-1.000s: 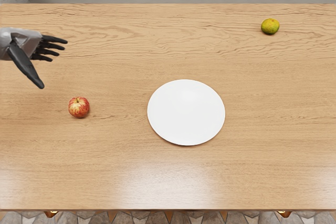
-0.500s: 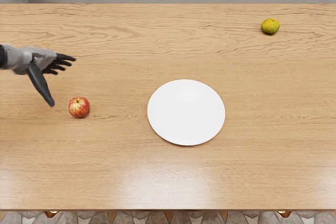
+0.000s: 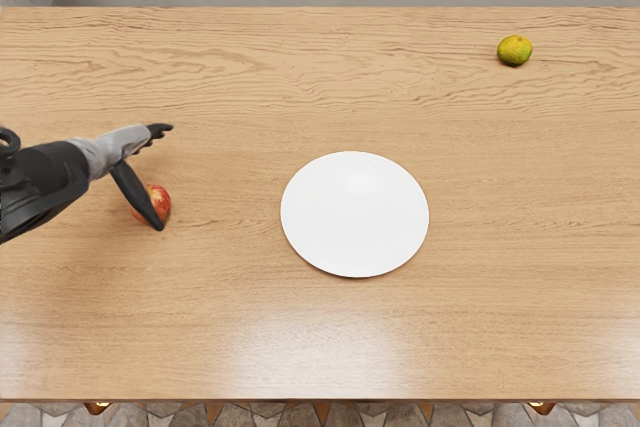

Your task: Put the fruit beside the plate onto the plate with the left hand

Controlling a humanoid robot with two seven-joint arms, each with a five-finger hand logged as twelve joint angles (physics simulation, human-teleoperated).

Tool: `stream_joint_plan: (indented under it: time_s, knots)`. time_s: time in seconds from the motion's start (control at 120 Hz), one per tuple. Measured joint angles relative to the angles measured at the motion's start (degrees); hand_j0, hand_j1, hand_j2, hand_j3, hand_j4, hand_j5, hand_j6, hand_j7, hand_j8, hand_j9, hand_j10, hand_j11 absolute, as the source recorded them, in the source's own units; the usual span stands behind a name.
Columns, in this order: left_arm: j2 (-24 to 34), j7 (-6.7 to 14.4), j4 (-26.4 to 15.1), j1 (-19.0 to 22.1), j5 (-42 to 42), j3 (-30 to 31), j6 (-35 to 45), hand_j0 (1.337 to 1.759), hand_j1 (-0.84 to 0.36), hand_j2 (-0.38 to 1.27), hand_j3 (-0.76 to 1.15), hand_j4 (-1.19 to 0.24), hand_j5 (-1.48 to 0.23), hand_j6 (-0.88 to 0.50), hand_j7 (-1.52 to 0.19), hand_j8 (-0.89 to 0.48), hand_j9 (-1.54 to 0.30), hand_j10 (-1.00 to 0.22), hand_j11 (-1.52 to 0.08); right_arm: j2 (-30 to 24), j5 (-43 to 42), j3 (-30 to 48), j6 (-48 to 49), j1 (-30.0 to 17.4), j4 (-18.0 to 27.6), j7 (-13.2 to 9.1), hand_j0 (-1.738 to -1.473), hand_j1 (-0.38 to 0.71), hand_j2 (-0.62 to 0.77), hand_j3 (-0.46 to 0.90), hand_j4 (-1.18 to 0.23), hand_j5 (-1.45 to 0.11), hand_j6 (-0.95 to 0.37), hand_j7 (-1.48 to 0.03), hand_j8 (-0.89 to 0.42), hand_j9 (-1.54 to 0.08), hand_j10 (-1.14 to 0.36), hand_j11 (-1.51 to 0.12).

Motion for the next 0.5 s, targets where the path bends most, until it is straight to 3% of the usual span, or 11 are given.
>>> stream_joint_plan:
  time_s: [0.5]
  knots:
    - [0.6,0.1,-1.2,1.8,2.1,3.0,9.3,1.658,0.07,0.06,0.0,-0.24,-0.31,-0.24,-0.31,-0.24,-0.31,-0.24,-0.31,0.0,0.0,0.0,0.0,0.0,0.0,0.0,-1.658,-0.32,0.0,0.0,-0.02,-0.03,-0.02,-0.03,-0.02,-0.03,-0.02,-0.03]
